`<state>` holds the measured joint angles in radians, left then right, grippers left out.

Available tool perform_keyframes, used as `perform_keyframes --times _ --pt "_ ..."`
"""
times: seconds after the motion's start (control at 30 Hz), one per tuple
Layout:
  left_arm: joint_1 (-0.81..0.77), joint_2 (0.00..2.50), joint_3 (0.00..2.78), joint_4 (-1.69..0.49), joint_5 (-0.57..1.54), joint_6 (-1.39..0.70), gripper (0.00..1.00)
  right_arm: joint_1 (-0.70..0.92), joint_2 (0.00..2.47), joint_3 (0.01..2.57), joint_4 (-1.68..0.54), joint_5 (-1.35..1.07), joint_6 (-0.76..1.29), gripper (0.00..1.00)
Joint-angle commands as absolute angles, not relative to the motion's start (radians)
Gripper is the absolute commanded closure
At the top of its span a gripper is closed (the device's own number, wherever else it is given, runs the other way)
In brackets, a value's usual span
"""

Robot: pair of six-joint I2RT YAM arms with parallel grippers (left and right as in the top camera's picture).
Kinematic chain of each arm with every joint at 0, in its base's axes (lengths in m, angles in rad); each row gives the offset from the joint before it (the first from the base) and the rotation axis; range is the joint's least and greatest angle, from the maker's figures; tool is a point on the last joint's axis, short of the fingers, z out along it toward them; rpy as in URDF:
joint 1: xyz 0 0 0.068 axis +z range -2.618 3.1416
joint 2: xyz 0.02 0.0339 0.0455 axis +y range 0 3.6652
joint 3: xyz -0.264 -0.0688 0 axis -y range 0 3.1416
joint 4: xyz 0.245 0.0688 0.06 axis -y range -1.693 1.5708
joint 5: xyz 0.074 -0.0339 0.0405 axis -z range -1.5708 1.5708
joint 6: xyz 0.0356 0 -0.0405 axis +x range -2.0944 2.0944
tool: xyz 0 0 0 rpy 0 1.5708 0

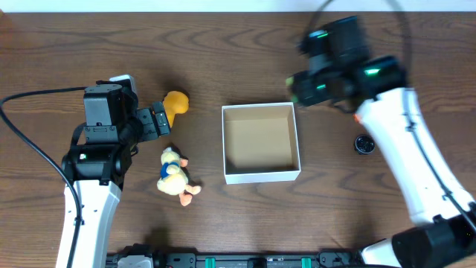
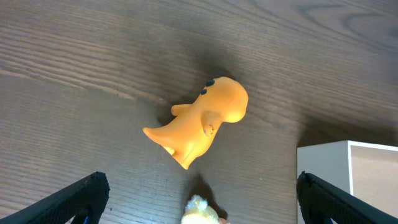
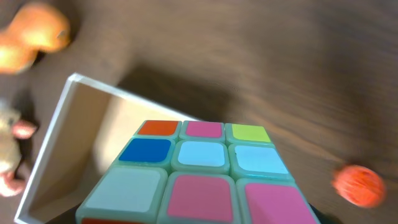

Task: Pack container
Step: 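Carry the Rubik's cube with the right gripper into the white box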

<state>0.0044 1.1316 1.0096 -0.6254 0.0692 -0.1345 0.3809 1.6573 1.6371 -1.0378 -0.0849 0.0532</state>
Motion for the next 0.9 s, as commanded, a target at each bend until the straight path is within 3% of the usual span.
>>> perform_keyframes --times 0.0,0.37,0.87 --pt "0.002 1.135 1.030 -0.629 0.072 -0.136 0.02 0.492 1.725 1.642 -1.039 -0.001 0.093 0.99" --pt "0.002 1.135 1.030 -0.648 0.071 -0.136 0.02 0.585 1.938 1.641 -1.068 0.108 0.507 0.99" --pt "0.002 1.136 1.030 -0.647 0.071 -0.136 0.02 0.552 2.085 1.640 -1.009 0.109 0.519 0.97"
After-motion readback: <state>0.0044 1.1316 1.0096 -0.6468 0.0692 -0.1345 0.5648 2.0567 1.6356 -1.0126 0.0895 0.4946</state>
